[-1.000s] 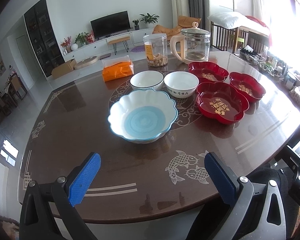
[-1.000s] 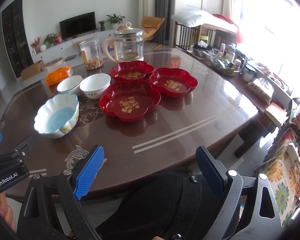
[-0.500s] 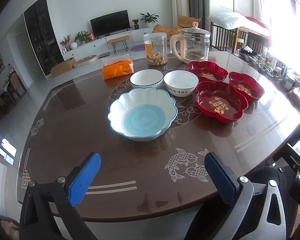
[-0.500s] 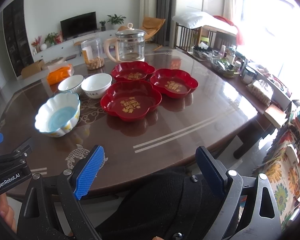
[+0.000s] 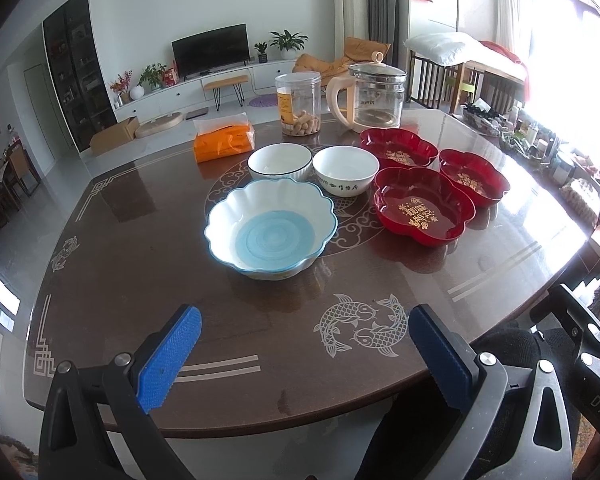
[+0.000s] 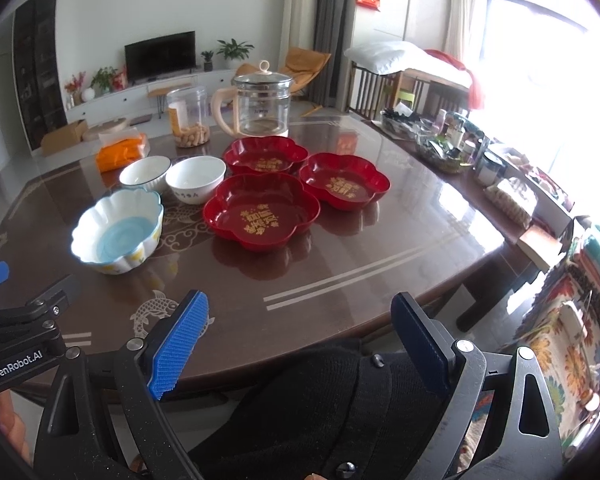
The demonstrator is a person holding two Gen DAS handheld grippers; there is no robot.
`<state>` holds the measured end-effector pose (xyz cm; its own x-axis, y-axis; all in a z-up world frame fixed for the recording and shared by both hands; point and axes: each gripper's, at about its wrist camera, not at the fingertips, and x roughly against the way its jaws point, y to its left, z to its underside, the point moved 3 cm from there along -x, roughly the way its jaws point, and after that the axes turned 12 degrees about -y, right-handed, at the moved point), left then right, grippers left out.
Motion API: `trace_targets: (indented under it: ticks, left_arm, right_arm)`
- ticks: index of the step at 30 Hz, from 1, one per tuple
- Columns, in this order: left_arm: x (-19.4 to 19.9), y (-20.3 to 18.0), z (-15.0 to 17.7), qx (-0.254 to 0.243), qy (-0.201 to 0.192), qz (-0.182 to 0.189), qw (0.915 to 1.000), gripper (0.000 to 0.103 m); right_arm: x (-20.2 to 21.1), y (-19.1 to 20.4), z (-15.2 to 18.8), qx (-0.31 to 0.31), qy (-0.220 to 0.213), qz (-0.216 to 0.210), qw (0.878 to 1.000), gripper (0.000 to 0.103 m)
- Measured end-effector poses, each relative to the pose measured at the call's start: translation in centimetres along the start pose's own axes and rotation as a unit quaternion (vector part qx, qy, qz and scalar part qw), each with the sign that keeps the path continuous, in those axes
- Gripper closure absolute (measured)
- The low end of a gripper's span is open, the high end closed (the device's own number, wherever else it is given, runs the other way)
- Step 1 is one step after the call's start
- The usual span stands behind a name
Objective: Organize plates and bowls
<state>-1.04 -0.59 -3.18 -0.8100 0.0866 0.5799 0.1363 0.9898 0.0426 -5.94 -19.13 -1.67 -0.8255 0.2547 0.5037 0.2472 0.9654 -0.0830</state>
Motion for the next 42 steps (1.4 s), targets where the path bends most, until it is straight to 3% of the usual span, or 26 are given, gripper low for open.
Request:
trace_targets:
  ticks: [9,18,23,28,33,39,42]
  left_arm:
    - [2.9,1.3,0.0,0.022,-0.029,0.018,0.9992,0.000]
    - [3.6,4.0,1.0,0.059,-0.033,0.005,0.9977,0.000]
    - [1.9,4.0,1.5,0.057,-0.014,-0.003,0.9983,0.000]
    - [-0.6,2.5,2.2,0.041,0.015,0.004,0.9990,0.000]
    - [-2.7,0.8,2.6,0.030,0.049,0.023,0.9981,0.000]
    - [-3.2,-1.0,2.2,0.022,0.055,0.043,0.9973,0.000]
    - [-3.2,-1.6,1.8,0.002,0.049,0.041,0.9980,0.000]
  right_arm:
    - [3.4,0.4,-1.2,0.003,-0.042,0.018,0.999,0.008]
    - [5.4,0.5,-2.2,-0.011,-0.090,0.021,0.996,0.008]
    - [3.5,0.2,-1.7,-0.019,-0.069,0.018,0.997,0.008]
    - [1.0,-0.3,-0.3,-0.030,-0.041,-0.006,0.999,0.008]
    - [-0.8,-1.3,0.9,-0.075,-0.023,-0.056,0.995,0.008]
    - [0.2,-1.6,0.2,-0.076,-0.093,-0.094,0.988,0.008]
    - [0.0,-1.7,0.0,-0.070,-0.093,-0.100,0.988,0.008]
